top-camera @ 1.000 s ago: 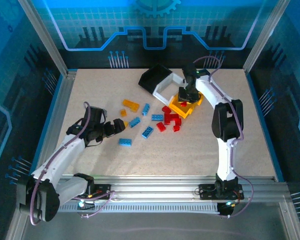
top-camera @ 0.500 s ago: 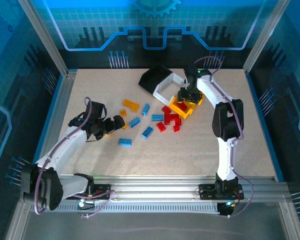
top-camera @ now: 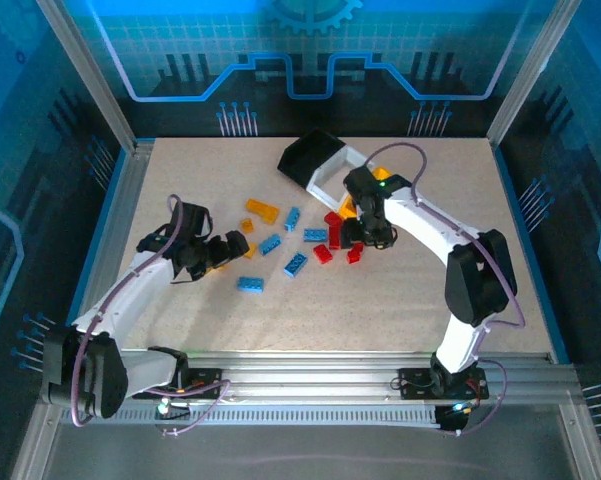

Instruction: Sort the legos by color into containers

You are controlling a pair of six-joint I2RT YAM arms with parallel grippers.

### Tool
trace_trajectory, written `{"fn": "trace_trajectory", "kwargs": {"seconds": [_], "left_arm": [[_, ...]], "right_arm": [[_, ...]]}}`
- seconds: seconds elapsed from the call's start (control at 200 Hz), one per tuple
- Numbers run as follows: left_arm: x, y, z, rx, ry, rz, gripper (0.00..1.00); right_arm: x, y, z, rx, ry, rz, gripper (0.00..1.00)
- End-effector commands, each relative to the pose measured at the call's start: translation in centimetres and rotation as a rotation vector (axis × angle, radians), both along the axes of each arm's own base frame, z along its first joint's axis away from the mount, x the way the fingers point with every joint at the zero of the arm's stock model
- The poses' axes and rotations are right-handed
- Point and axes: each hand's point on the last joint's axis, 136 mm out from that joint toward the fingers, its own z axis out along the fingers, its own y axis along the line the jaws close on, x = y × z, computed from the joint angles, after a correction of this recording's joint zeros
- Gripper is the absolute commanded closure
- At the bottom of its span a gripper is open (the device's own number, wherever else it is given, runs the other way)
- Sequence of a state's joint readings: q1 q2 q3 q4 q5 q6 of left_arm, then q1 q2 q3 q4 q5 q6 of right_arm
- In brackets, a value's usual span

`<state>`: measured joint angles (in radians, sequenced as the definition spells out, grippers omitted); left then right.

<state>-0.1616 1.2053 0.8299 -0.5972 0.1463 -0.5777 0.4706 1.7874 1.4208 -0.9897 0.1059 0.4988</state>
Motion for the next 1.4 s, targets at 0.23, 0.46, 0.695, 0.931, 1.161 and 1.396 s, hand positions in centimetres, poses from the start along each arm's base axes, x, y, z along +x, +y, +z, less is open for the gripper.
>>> {"fn": "trace_trajectory", "kwargs": {"seconds": [0.23, 0.46, 0.695, 0.931, 1.161, 1.396], "left_arm": [[-0.9, -0.1, 0.5, -0.022, 0.005, -0.013, 0.01], [-1.4, 0.3, 0.4, -0.013, -0.001, -0.012, 0.01], [-1.3, 0.5, 0.2, -0.012, 0.006, -0.013, 0.01], [-1.5, 0.6, -0.1, -0.015, 0.010, -0.011, 0.01], [-1.4, 0.4, -0.2, -0.030, 0.010, -0.007, 0.01], [-1.4, 0.4, -0.1, -0.039, 0.010, 0.001, 0.01]], "right_arm": [[1.5, 1.2, -3.6, -0.022, 0.025, 0.019, 0.27], [1.6, 2.0, -5.4, -0.032, 0.069, 0.046, 0.28], [1.8, 2.5, -6.2, -0.035, 0.084, 0.059, 0.34], [1.7, 2.4, -6.1, -0.038, 0.087, 0.063, 0.48], [1.2, 2.1, -5.9, -0.042, 0.084, 0.063, 0.59], [1.2, 2.0, -2.8, -0.017, 0.031, 0.065, 0.61]]}}
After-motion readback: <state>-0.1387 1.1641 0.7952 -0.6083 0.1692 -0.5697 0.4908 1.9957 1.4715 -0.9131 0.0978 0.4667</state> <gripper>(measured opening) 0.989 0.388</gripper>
